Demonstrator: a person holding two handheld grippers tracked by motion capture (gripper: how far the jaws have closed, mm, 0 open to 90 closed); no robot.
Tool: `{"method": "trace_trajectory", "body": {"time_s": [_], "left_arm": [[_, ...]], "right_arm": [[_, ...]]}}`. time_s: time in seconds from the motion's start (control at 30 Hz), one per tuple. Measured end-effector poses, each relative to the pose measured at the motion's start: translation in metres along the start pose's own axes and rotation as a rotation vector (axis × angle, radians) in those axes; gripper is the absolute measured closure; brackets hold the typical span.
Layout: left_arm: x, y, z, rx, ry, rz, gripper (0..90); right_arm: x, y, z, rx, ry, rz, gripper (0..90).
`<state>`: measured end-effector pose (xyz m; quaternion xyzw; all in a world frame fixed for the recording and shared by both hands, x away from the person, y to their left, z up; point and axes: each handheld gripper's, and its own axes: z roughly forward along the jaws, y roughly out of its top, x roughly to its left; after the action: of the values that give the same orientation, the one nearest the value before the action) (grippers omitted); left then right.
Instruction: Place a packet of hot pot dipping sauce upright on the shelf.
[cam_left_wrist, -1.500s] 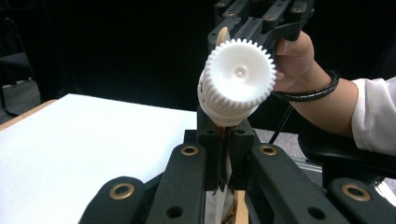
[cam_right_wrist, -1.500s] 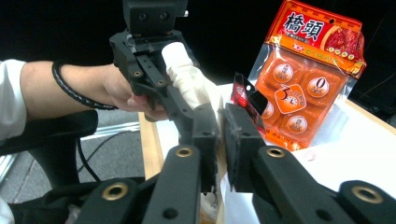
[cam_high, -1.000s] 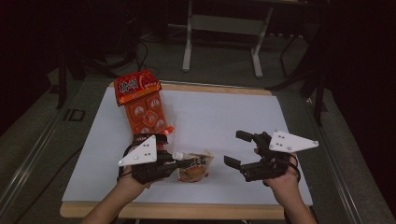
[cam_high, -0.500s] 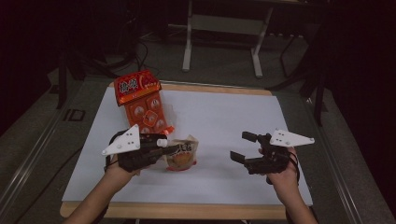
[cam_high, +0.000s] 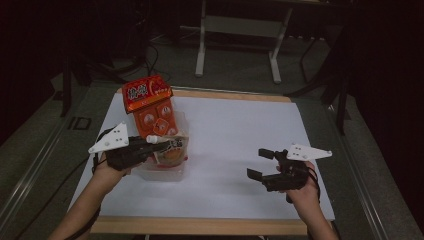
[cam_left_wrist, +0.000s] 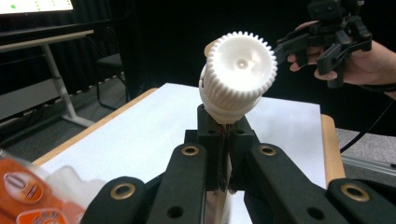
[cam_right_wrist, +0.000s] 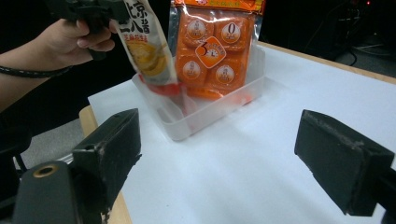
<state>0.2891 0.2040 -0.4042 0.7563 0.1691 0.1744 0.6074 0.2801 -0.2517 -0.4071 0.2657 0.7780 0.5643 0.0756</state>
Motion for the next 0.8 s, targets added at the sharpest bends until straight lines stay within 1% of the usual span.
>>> {"method": "trace_trajectory", "body": {"time_s": [0.07, 0.13, 0.17, 0.2, 0.23, 0.27, 0.3, 0.33, 0.37, 0.4, 0.47, 0.5, 0.53, 0.6, 0.63, 0.67, 0.7, 0.8], "left_arm": [[0.003, -0.004, -0.001, -0.005, -0.005, -0.011, 88.2], [0.003, -0.004, -0.001, -0.005, -0.005, -0.011, 88.2], [0.004, -0.011, -0.002, -0.002, -0.024, 0.0, 88.2], [0.005, -0.013, -0.002, 0.007, -0.03, -0.002, 88.2], [0.005, -0.014, -0.002, 0.014, -0.028, 0.007, 88.2], [0.006, -0.016, -0.002, 0.017, -0.037, -0.002, 88.2], [0.006, -0.016, -0.002, 0.017, -0.037, -0.002, 88.1], [0.008, -0.02, -0.002, 0.032, -0.035, -0.002, 88.1], [0.009, -0.022, -0.001, 0.034, -0.044, -0.015, 88.1], [0.009, -0.025, -0.001, 0.038, -0.045, -0.018, 88.1], [0.011, -0.029, -0.002, 0.016, -0.064, -0.042, 88.1], [0.011, -0.029, -0.002, 0.016, -0.064, -0.042, 88.0], [0.012, -0.033, -0.004, -0.001, -0.072, -0.056, 88.1], [0.012, -0.036, -0.005, -0.013, -0.081, -0.074, 88.1], [0.012, -0.036, -0.005, -0.013, -0.081, -0.074, 88.1], [0.012, -0.037, -0.006, -0.019, -0.092, -0.081, 88.1], [0.011, -0.037, -0.007, -0.019, -0.094, -0.08, 88.2], [0.009, -0.036, -0.009, -0.016, -0.091, -0.073, 88.1]], "right_arm": [[-0.002, -0.001, 0.0, 0.002, -0.004, 0.004, 14.7], [-0.002, -0.002, 0.0, 0.004, -0.001, 0.009, 14.7], [-0.003, -0.003, 0.002, 0.008, 0.001, 0.014, 14.8], [-0.003, -0.003, 0.003, 0.012, 0.003, 0.016, 14.7], [-0.003, -0.003, 0.003, 0.013, 0.003, 0.016, 14.7], [-0.003, -0.003, 0.004, 0.012, 0.005, 0.016, 14.7], [-0.003, -0.003, 0.004, 0.011, 0.008, 0.016, 14.7], [-0.002, -0.002, 0.004, 0.011, 0.006, 0.015, 14.7], [-0.002, -0.002, 0.005, 0.011, 0.007, 0.013, 14.8], [-0.002, -0.002, 0.005, 0.011, 0.009, 0.014, 14.7], [-0.002, -0.002, 0.004, 0.011, 0.01, 0.014, 14.8], [-0.002, -0.002, 0.004, 0.011, 0.01, 0.014, 14.8], [-0.002, -0.002, 0.004, 0.011, 0.008, 0.014, 14.8], [-0.003, -0.003, 0.004, 0.012, 0.01, 0.018, 14.8], [-0.003, -0.003, 0.004, 0.012, 0.01, 0.018, 14.8], [-0.003, -0.003, 0.004, 0.013, 0.009, 0.017, 14.8], [-0.003, -0.002, 0.004, 0.01, 0.011, 0.019, 14.7], [-0.004, -0.002, 0.004, 0.006, 0.008, 0.019, 14.8]]}}
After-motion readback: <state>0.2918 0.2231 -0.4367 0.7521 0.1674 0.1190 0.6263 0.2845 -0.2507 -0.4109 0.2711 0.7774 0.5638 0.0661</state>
